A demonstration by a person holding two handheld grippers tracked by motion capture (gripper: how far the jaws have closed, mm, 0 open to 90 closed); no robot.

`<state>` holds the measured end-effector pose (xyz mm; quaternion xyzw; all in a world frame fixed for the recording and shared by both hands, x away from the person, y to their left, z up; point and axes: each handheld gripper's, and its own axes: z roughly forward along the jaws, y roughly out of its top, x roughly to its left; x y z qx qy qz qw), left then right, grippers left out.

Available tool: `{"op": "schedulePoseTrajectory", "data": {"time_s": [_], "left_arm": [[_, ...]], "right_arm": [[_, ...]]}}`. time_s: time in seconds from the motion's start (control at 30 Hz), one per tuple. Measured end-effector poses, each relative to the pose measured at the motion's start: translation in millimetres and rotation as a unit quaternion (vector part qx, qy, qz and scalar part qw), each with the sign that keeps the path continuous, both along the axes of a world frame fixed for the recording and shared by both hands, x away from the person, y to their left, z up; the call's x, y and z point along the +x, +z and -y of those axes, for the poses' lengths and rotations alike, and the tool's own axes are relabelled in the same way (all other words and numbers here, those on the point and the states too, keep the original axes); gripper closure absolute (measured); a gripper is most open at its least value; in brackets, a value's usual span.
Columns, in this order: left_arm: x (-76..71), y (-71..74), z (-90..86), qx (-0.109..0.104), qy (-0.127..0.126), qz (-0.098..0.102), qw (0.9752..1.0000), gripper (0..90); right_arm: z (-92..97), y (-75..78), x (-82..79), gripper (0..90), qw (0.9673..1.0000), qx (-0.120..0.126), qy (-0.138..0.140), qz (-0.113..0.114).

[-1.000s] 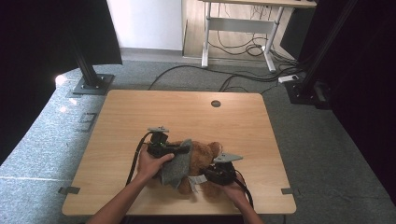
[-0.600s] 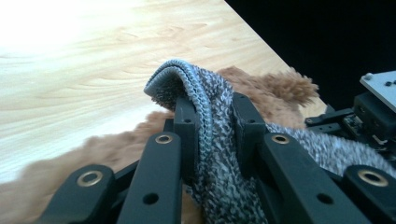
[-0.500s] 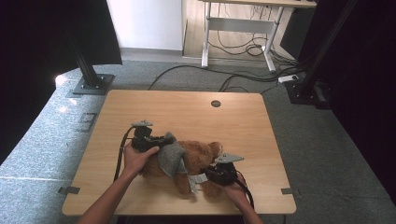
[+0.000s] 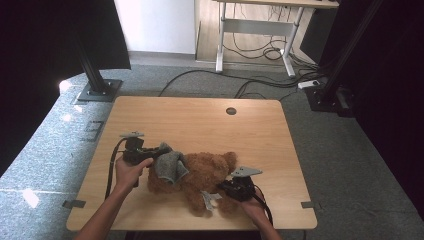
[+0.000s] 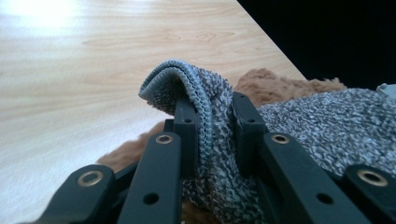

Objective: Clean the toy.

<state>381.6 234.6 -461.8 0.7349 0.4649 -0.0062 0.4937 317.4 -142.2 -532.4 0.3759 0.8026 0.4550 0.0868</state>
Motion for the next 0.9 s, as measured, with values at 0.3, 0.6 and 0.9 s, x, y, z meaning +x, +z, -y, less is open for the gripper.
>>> {"op": "schedulePoseTrajectory", "data": {"time_s": [0.3, 0.6, 0.9], "left_arm": [[-14.2, -14.4, -9.1, -0.019, -0.007, -0.011, 0.9997, 75.5], [-25.4, -24.0, -5.9, -0.024, -0.031, -0.007, 0.9992, 75.6], [-28.6, -23.5, 0.1, -0.018, -0.036, 0.002, 0.9992, 75.5]], "right_arm": [[2.9, -0.6, -1.5, 77.9, 0.9999, 0.015, -0.003, -0.007], [25.0, 14.4, -4.4, 55.7, 0.9988, 0.041, -0.027, -0.002], [43.0, 43.1, 3.3, 45.3, 0.9942, 0.086, -0.063, 0.017]]}}
